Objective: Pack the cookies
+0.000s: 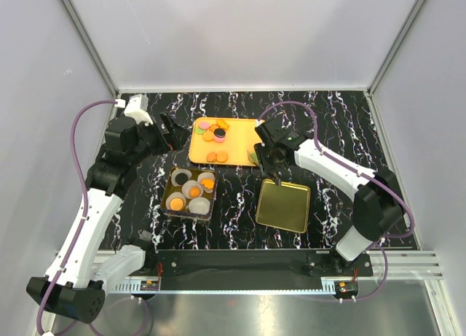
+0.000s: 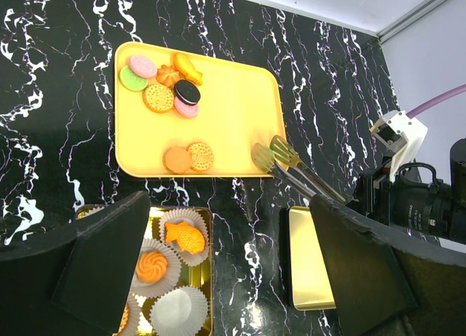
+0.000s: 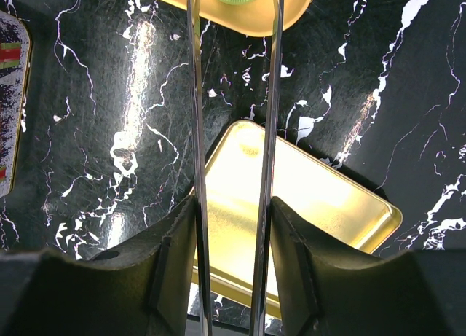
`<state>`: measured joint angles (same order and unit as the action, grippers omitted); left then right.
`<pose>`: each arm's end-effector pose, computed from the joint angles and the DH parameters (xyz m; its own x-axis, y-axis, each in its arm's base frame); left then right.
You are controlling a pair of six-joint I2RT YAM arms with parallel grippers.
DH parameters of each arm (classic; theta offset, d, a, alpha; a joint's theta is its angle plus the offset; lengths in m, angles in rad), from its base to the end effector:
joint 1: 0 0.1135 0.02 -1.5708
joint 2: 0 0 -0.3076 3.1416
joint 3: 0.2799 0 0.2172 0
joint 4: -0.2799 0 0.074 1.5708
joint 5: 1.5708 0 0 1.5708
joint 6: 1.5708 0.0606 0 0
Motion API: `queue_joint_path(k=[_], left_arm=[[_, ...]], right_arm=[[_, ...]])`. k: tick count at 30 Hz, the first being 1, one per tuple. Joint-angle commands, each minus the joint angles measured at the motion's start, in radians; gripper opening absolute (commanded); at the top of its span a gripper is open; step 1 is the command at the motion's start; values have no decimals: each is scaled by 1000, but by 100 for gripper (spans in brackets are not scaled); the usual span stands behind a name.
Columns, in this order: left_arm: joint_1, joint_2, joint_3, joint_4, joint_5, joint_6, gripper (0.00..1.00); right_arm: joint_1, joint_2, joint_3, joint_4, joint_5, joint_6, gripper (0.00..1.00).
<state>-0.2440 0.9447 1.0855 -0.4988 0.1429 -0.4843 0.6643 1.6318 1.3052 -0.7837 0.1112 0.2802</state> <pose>0.1566 -0.0479 0.4045 -0.4725 -0.3573 -0.8057 0.1679 0.8609 -0.4802 0.2524 0.1891 0.2901 -0.8365 -0.3059 -0.4546 -0.3564 0.9339 0.0274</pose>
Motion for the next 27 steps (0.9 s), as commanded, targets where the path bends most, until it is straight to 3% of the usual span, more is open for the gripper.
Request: queue_joint_path(k=[1,8,27], left_arm=[[2,-6,-15,59,20,-7,99],[2,-3,-15,62,20,-8,99],[2,-3,-15,60,15,-5,99]], right_arm=[[-8,-32,14,-3,-15,-12,48],[-11,-21,49,-5,2,-19,40],[-48,60,203,12,5,-33,40]])
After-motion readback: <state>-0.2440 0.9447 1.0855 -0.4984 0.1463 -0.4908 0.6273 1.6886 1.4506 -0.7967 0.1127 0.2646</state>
